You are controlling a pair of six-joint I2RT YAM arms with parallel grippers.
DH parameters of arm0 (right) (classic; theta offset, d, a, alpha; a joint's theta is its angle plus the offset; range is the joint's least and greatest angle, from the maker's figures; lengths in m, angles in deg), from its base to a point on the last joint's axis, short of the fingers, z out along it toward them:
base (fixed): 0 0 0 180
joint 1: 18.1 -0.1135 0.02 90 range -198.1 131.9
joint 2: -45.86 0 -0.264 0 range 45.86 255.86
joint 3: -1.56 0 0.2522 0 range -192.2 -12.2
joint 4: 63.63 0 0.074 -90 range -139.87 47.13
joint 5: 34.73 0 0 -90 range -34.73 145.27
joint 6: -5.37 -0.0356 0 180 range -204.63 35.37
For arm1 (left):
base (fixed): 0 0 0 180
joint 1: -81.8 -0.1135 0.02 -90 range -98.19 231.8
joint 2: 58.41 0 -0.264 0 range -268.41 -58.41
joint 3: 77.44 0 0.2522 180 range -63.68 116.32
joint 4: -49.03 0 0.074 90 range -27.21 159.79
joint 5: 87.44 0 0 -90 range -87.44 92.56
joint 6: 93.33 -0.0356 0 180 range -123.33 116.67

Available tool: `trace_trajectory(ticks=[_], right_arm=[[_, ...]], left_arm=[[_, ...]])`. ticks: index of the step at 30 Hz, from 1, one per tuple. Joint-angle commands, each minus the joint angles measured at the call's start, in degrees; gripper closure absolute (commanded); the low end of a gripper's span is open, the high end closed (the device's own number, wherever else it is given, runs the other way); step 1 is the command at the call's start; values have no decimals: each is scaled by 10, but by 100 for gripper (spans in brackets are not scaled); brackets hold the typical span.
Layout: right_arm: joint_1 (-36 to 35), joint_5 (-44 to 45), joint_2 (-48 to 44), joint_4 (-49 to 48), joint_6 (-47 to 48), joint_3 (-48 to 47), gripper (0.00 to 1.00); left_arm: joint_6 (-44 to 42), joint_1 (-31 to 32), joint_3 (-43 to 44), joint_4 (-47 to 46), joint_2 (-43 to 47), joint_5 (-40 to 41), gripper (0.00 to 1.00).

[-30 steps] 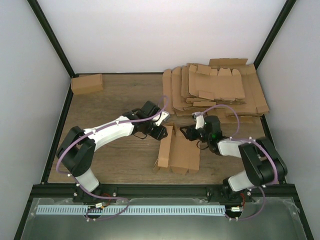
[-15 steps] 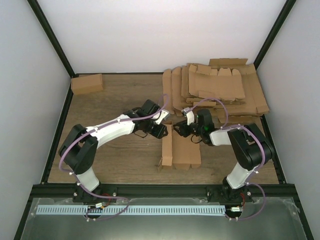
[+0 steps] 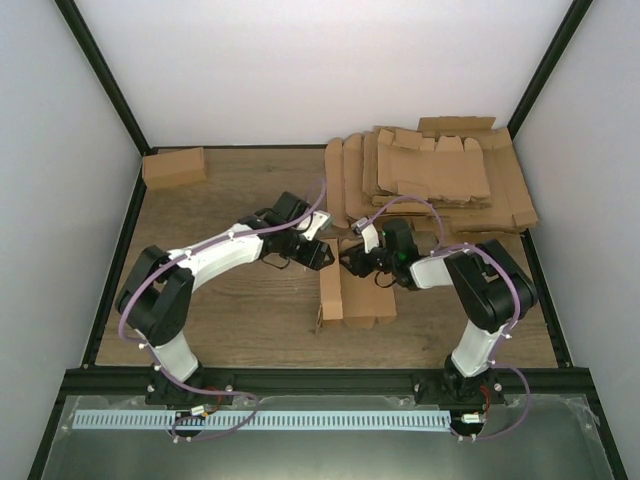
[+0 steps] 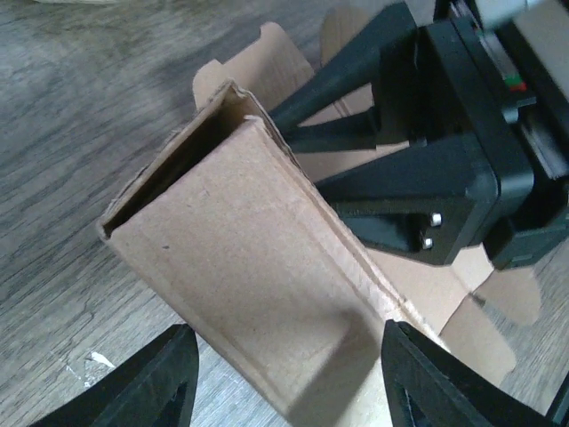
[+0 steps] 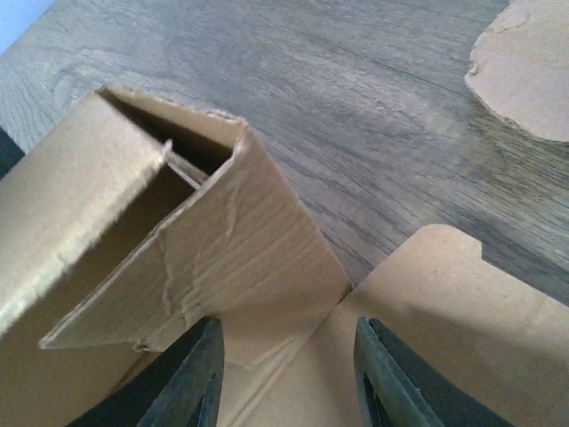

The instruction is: Fold the paper box

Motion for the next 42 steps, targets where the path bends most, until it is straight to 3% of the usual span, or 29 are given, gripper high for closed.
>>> trace_trajectory(ticks=[1, 15, 18, 22, 33, 37, 42], right_arm=[[-10, 10, 11, -33, 15, -23, 58], [-10, 3, 67, -52, 58, -98, 50], [-10, 2, 87, -51, 65, -123, 49], [-10, 9, 114, -45, 74, -159, 49], [15, 16, 189, 7, 49, -265, 48], [16, 8, 182, -12, 40, -256, 48], [16, -40, 188, -16, 31, -265, 40]], left_arm=[[4, -13, -4, -37, -9, -24, 39], [-4, -58, 43, -36, -51, -37, 32], [-12, -72, 63, -33, -74, -52, 33], [-30, -84, 92, -21, -103, -75, 43], [-53, -117, 154, 7, -152, -123, 44], [-57, -127, 171, 15, -169, -141, 45], [-64, -133, 200, 29, -192, -157, 46]])
